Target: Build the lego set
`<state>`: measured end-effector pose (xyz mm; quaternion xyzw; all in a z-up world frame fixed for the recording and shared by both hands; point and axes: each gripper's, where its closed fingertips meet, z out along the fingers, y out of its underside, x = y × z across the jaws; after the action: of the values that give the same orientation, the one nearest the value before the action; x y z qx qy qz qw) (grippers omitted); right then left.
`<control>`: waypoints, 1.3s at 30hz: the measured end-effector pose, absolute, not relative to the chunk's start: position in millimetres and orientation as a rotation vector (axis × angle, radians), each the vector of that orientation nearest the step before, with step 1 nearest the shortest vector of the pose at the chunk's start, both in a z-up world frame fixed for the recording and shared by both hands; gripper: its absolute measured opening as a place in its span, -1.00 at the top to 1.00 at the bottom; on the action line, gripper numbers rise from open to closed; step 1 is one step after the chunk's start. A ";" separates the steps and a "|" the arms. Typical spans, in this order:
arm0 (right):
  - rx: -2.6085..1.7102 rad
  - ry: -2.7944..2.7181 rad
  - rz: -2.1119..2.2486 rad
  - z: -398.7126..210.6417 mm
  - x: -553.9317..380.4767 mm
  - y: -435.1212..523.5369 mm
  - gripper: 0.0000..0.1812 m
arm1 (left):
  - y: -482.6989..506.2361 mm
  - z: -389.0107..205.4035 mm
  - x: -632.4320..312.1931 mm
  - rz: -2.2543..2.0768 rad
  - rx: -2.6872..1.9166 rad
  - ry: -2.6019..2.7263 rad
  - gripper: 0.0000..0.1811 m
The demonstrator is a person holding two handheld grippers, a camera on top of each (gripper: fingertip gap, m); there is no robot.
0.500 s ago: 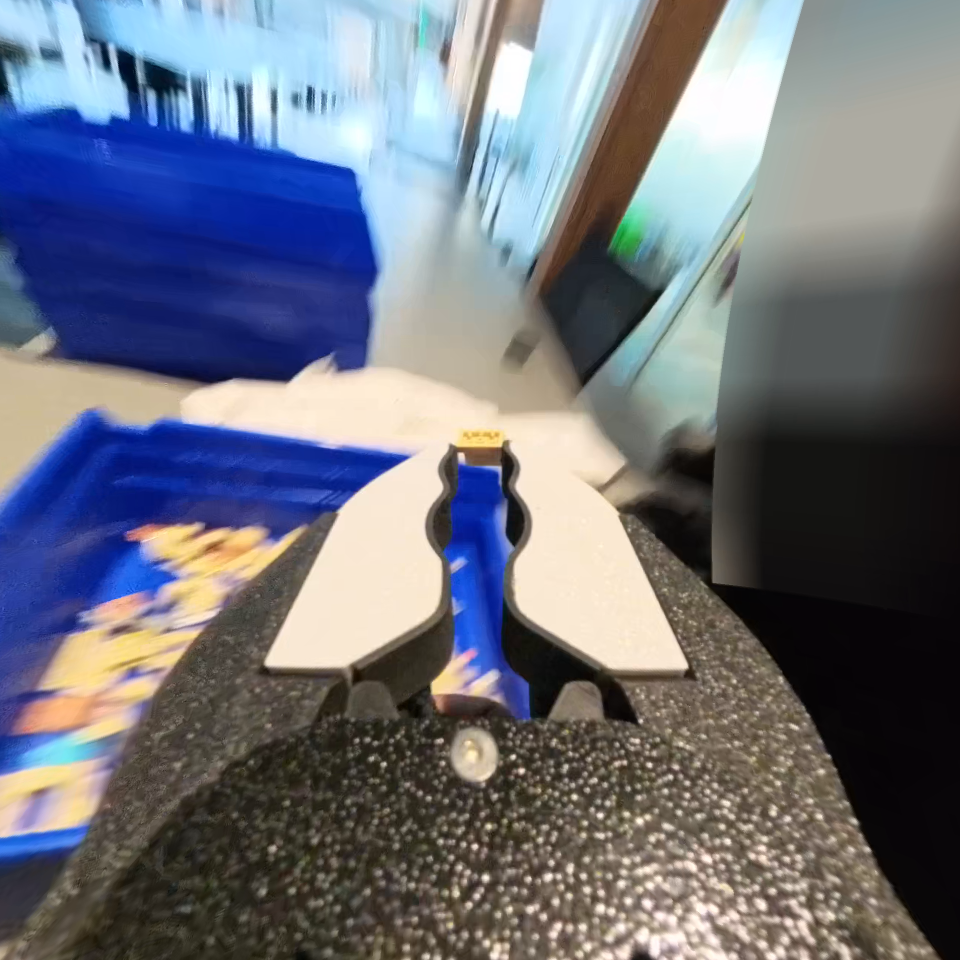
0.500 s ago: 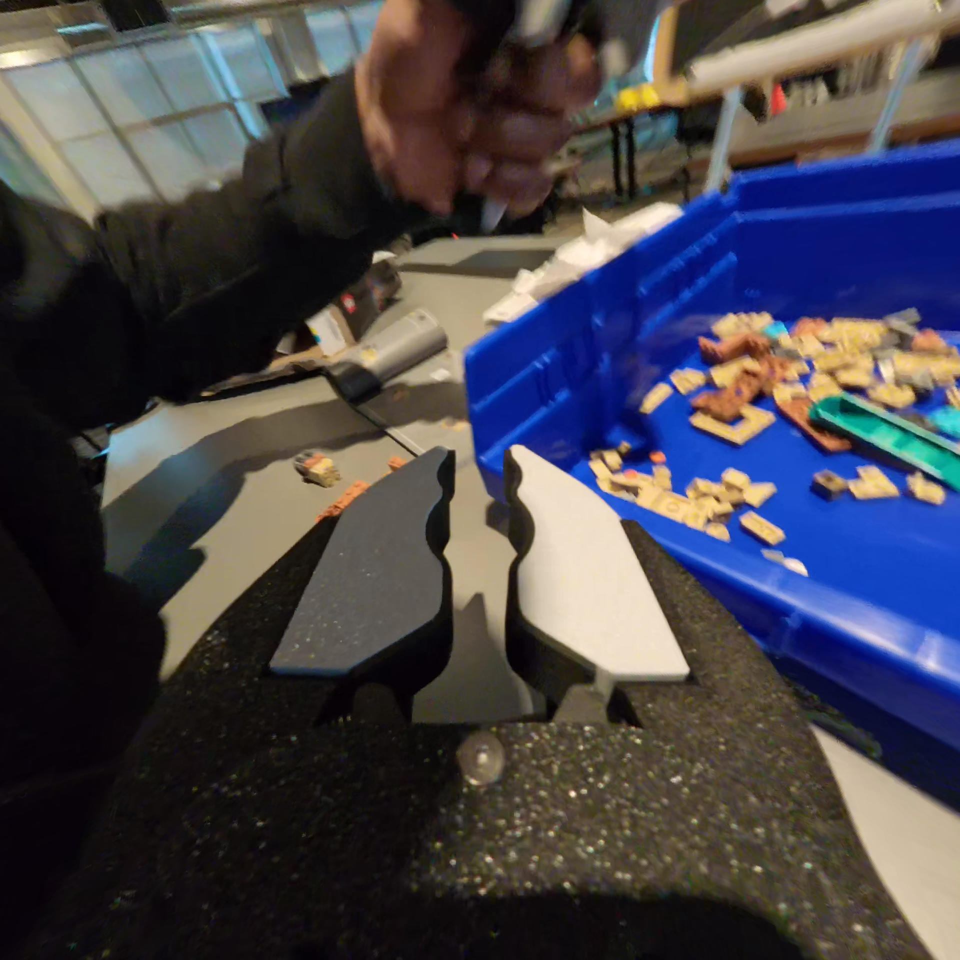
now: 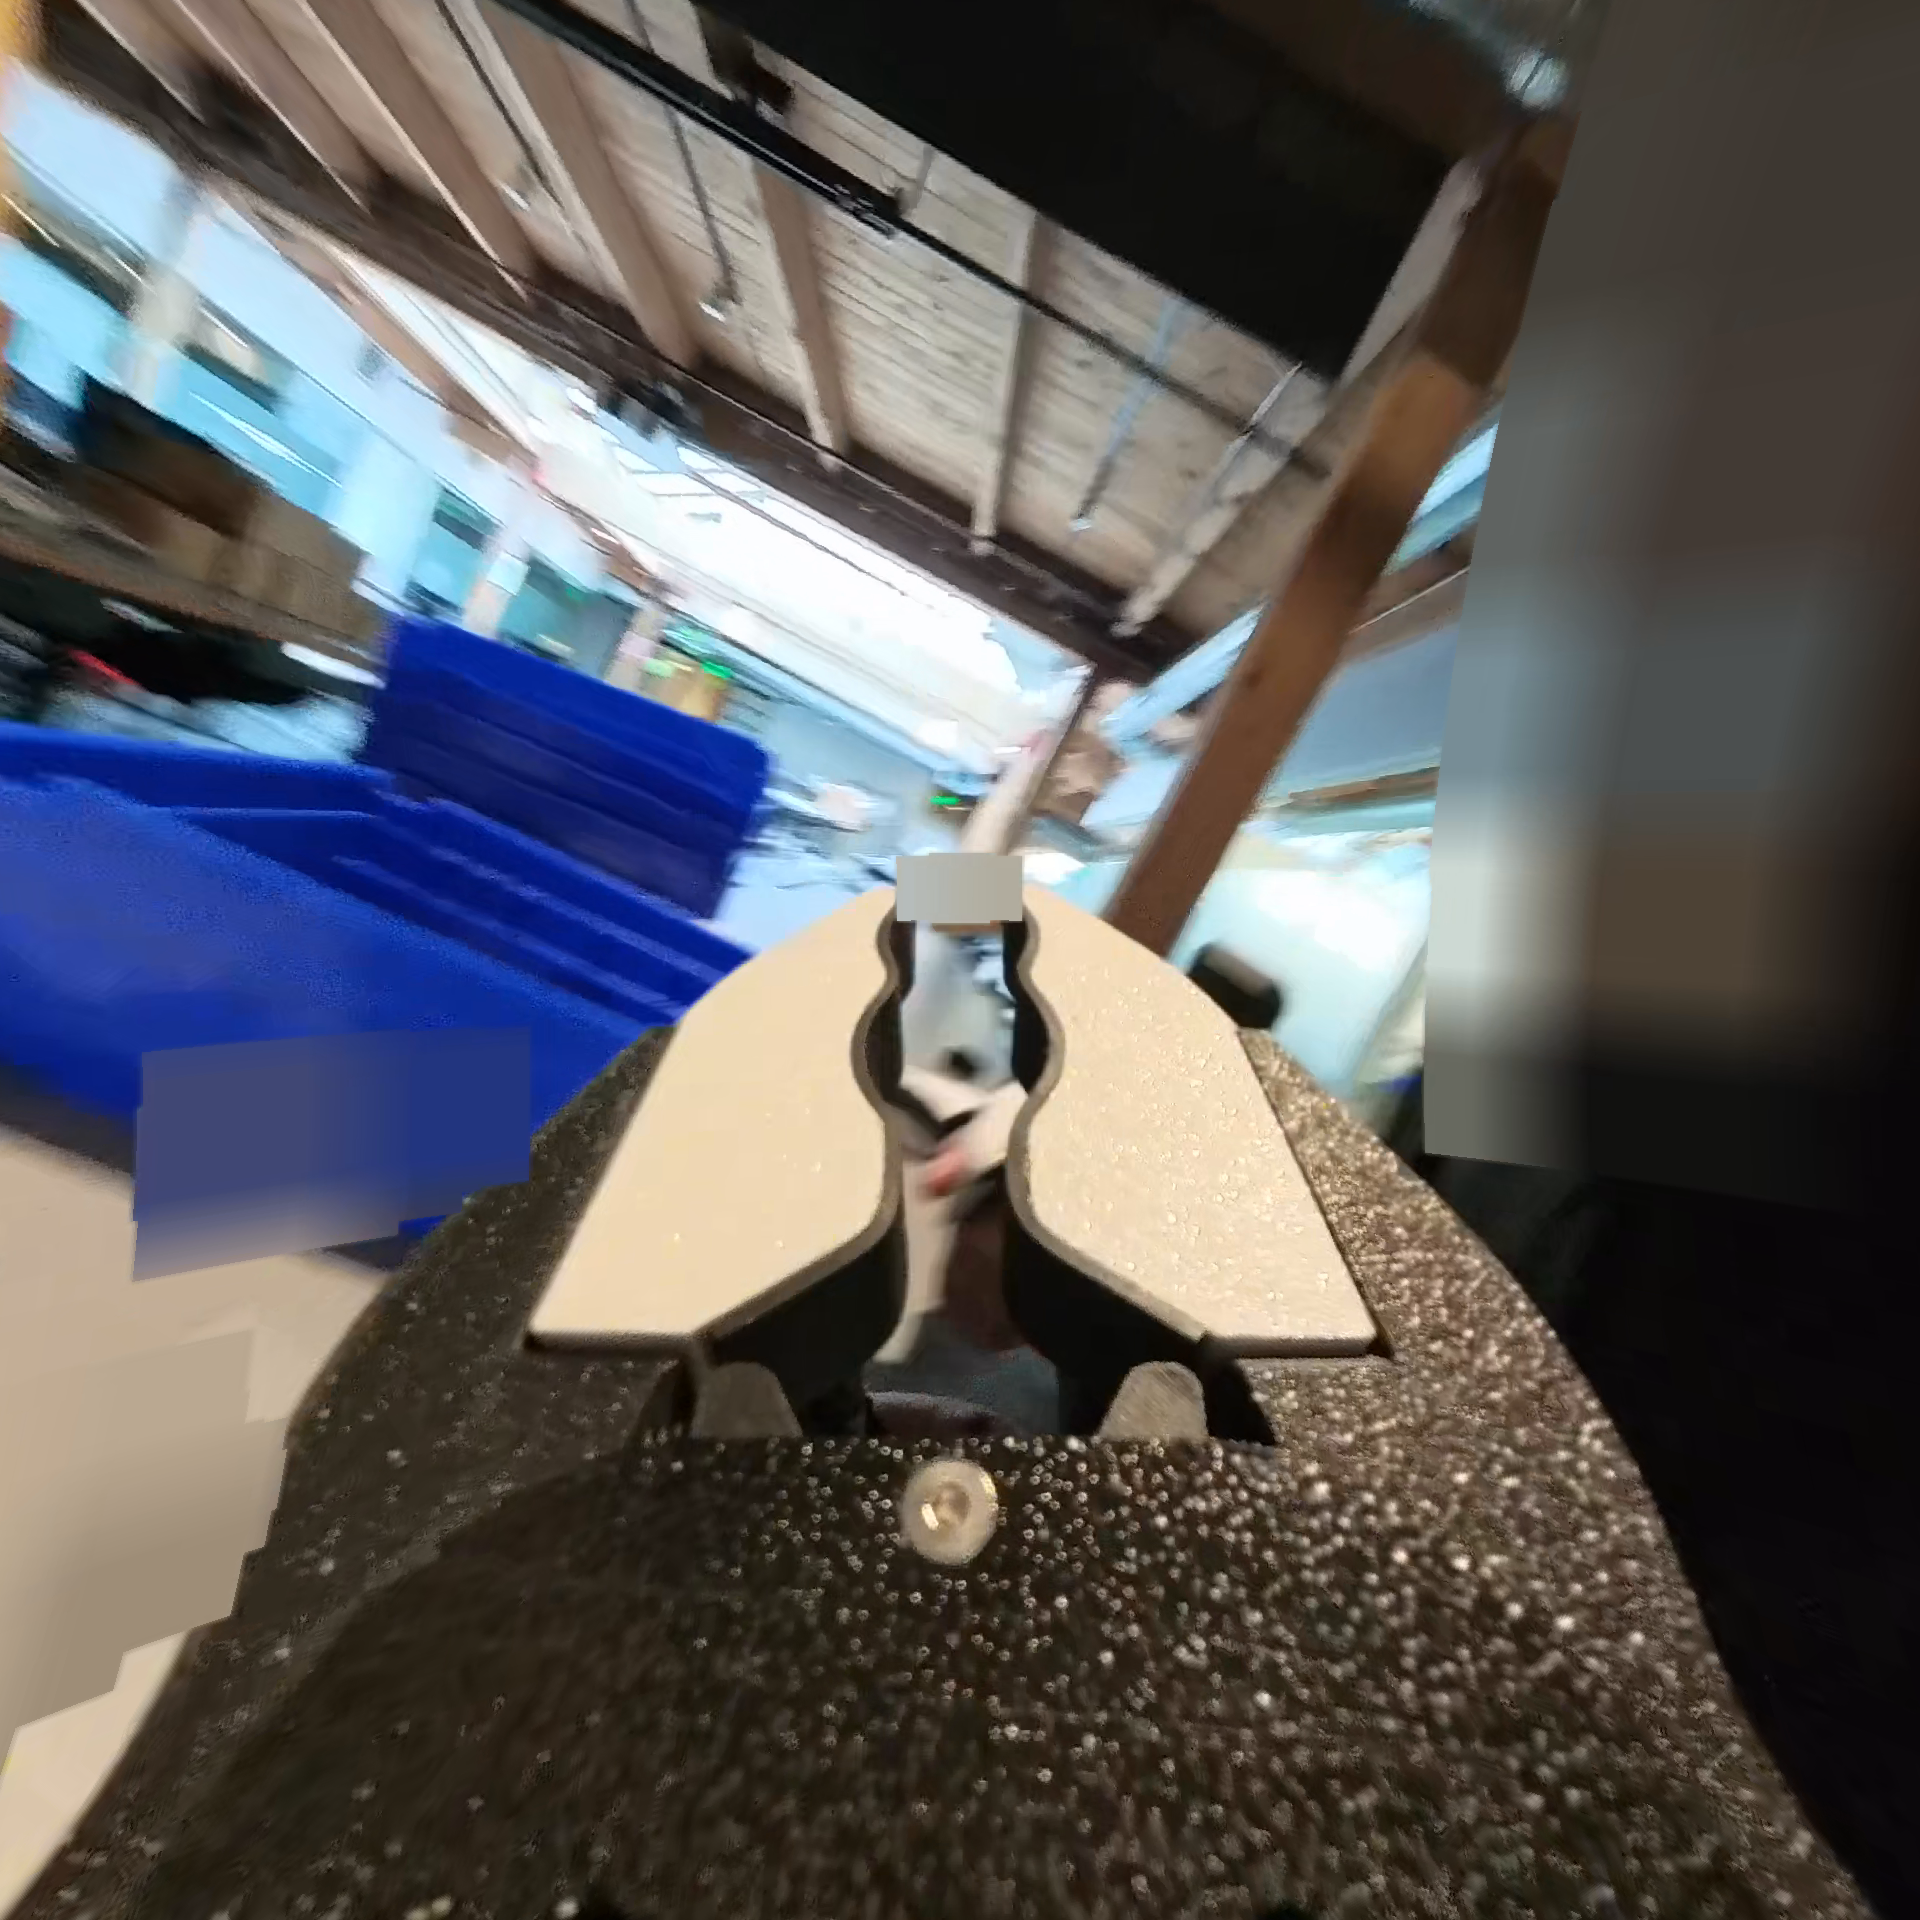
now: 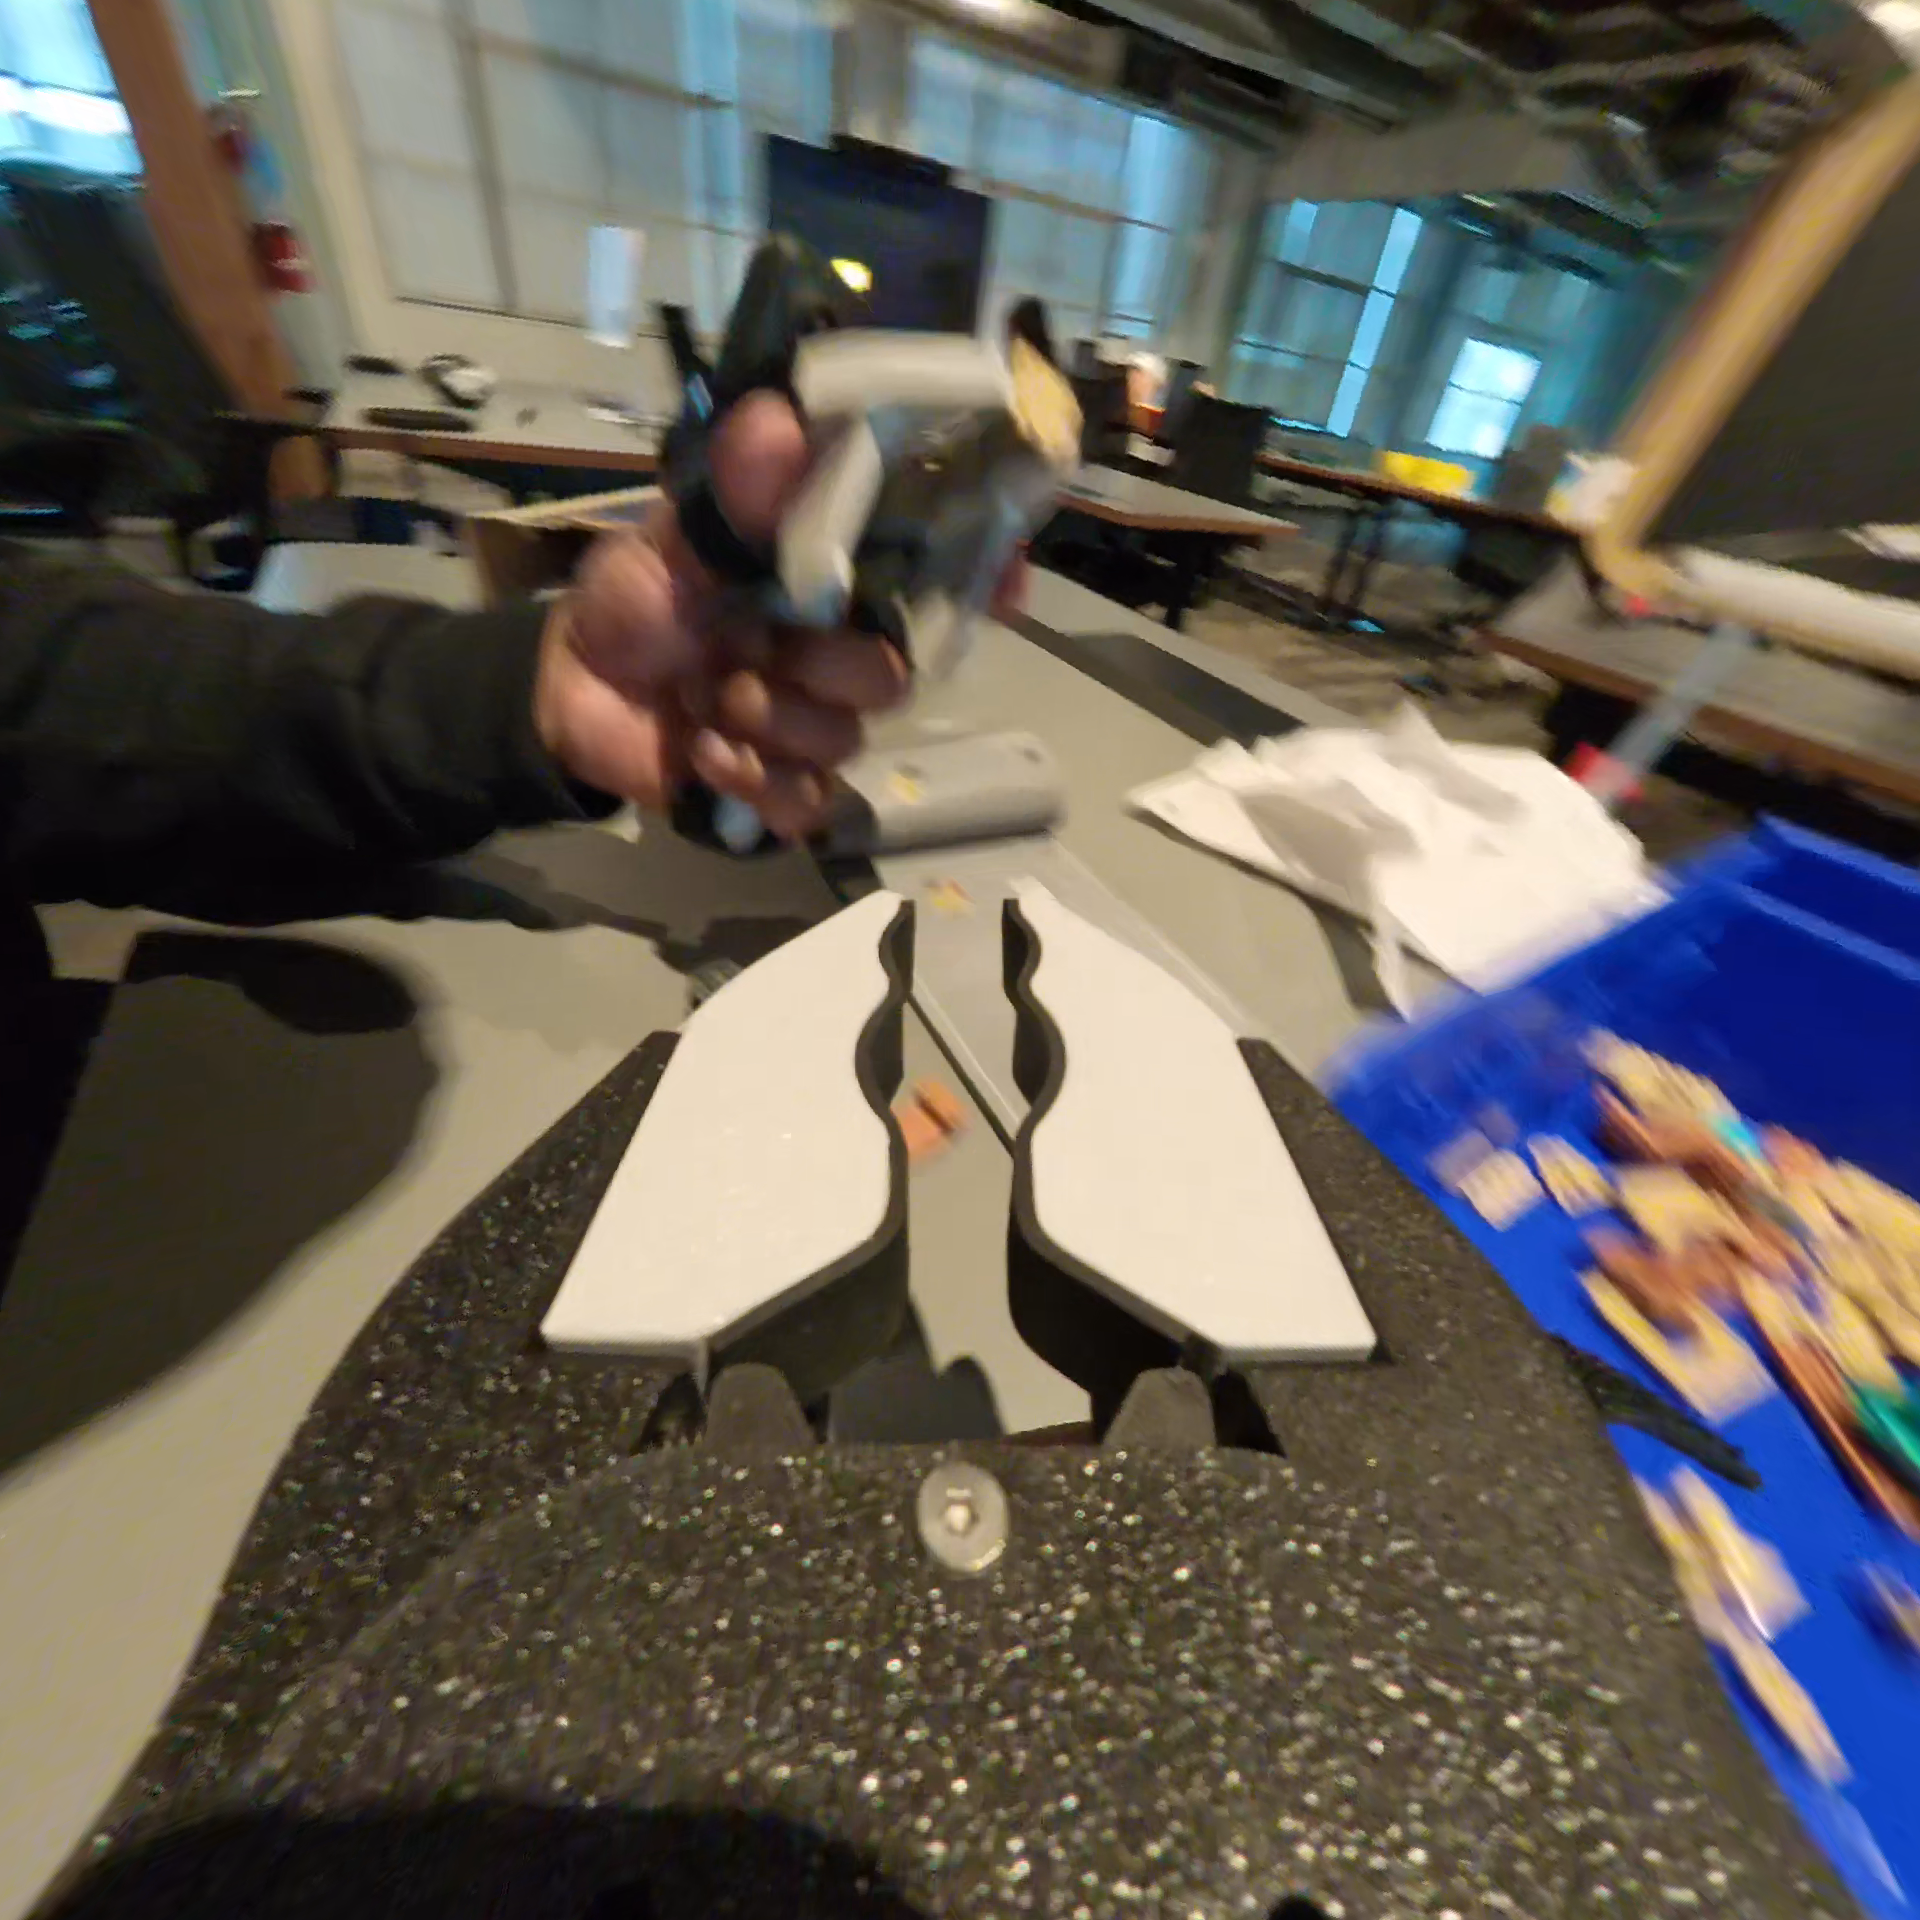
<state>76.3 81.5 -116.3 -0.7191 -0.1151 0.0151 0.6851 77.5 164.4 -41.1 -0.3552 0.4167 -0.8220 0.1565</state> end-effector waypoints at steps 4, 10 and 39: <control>-1.571 -0.338 0.038 -97.1 46.1 122.4 0.83 | 171.5 -64.0 61.6 -2.044 -0.924 1.283 0.83; -1.541 -0.439 -0.129 -98.5 43.3 155.0 0.83 | 182.1 -81.0 32.2 -1.813 -0.775 1.420 0.83; -1.609 -0.397 -0.068 -138.3 52.1 148.7 0.83 | 172.5 -122.6 31.3 -1.770 -0.880 1.585 0.82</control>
<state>52.1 148.7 -138.3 -0.7154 -0.1764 -0.0304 0.6754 31.3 172.5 -122.6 -0.3314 0.5970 -0.6665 0.2992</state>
